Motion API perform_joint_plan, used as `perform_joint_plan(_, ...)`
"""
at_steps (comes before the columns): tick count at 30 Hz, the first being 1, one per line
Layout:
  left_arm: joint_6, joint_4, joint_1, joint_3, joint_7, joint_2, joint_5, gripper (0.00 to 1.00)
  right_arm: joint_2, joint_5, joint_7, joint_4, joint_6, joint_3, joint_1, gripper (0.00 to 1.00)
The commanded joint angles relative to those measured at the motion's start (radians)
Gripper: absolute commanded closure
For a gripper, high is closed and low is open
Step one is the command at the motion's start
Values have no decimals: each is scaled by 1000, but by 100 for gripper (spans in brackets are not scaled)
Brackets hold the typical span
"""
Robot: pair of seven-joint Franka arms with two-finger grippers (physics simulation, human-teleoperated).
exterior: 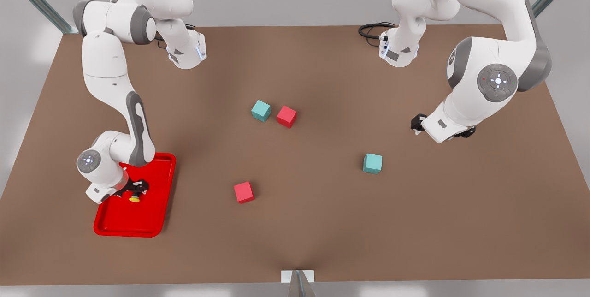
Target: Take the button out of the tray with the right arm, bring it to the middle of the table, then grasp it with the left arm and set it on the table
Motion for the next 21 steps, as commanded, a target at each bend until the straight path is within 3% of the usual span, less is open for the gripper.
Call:
perform_joint_plan(1,-1,0,0,0,0,0,1,0,7,3,-46,1,4,0,0,0)
perform_joint_plan(21,-1,0,-6,0,0,11,1,0,18,12,-40,3,4,0,-3,0)
